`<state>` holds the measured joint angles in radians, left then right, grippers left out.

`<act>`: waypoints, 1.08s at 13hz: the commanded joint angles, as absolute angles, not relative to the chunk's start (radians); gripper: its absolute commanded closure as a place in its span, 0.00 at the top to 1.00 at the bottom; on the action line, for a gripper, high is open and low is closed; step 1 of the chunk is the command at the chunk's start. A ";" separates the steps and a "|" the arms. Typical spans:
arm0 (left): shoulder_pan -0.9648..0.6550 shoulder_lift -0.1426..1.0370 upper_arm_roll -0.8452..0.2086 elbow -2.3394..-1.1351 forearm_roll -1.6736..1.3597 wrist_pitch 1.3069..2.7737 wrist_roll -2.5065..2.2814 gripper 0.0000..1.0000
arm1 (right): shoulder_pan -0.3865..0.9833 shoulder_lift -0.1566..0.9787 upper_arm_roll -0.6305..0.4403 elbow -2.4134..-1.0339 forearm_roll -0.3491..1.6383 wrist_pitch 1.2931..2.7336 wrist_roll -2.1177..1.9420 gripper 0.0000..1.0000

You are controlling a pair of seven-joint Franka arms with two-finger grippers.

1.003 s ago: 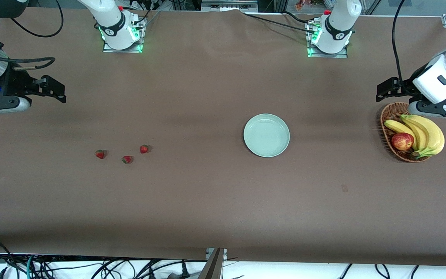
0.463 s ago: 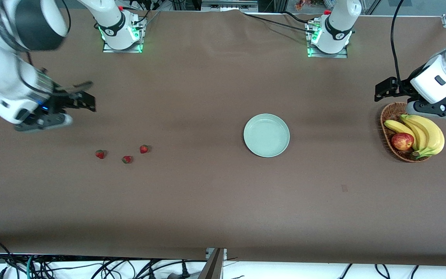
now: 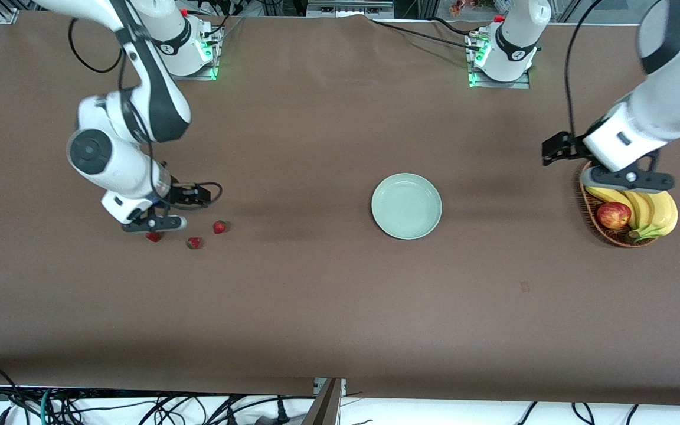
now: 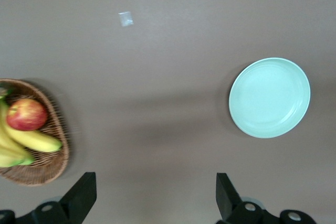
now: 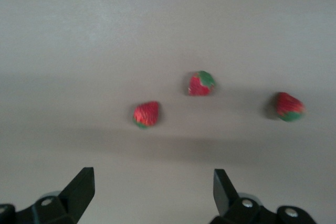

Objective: Collect all strawberries into plate
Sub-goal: 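Grasp a strawberry with the right gripper and lift it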

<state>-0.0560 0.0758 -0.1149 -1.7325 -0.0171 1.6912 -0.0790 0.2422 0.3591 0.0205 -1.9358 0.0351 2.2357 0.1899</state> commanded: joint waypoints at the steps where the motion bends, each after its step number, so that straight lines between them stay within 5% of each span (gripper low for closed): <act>1: -0.057 0.060 -0.159 -1.845 -0.014 1.791 -0.135 1.00 | 0.256 0.443 0.017 -1.931 0.049 2.334 0.244 1.00; 6: -0.057 0.098 -0.248 -2.057 -0.008 2.075 -0.231 1.00 | 0.264 0.557 0.017 -1.930 0.051 2.474 0.287 0.83; 14: -0.048 0.204 -0.318 -2.057 0.124 2.160 -0.381 1.00 | 0.273 0.575 0.017 -1.925 0.052 2.484 0.311 0.23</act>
<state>-0.0592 0.2082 -0.3140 -2.0730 0.1001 2.1623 -0.3750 0.2631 0.5720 0.0203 -1.9300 0.0361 2.4792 0.3045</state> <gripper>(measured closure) 0.000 0.687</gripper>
